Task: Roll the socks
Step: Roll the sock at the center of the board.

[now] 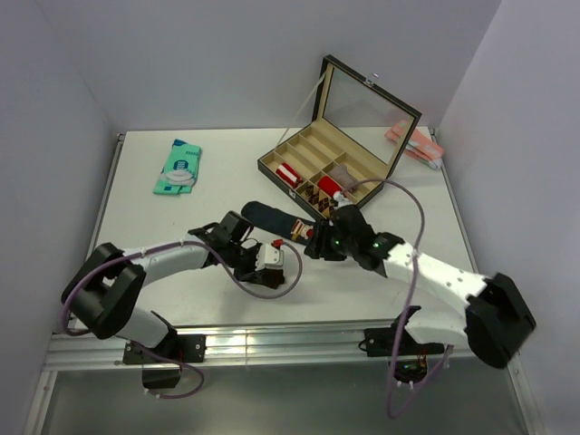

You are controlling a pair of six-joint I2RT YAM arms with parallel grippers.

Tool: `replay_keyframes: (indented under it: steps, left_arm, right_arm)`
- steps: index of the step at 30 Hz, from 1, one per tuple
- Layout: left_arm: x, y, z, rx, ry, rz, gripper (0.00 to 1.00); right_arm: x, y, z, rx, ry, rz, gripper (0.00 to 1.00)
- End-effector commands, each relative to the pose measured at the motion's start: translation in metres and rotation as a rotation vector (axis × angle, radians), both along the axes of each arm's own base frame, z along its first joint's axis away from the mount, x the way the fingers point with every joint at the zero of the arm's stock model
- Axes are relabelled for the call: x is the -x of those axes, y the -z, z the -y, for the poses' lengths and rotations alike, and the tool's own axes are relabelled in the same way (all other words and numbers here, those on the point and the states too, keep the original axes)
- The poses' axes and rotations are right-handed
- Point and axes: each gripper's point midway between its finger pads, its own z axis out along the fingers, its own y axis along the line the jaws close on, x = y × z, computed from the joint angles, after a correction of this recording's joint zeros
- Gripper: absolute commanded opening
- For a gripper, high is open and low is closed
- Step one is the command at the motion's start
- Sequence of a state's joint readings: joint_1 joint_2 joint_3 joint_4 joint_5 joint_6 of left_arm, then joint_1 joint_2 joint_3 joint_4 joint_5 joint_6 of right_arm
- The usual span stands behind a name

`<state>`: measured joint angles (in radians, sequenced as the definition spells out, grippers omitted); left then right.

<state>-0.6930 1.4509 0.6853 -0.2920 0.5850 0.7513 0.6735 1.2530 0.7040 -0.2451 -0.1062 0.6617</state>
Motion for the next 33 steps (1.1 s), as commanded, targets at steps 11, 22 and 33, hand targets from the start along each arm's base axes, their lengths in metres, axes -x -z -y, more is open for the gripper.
replay_keyframes:
  steps: [11,22,33]
  left_arm:
    - [0.022,0.028,-0.024,-0.186,0.048,-0.446,0.00]
    - [0.024,0.039,-0.029,-0.283,0.078,-0.574,0.00]
    - [0.027,0.042,-0.032,-0.307,0.099,-0.661,0.00]
  right_arm:
    - [0.036,-0.063,-0.008,-0.042,-0.006,0.459,0.57]
    - [0.086,-0.038,-0.083,0.279,-0.416,0.633,0.66]
    - [0.088,0.001,-0.119,0.487,-0.668,0.599,0.70]
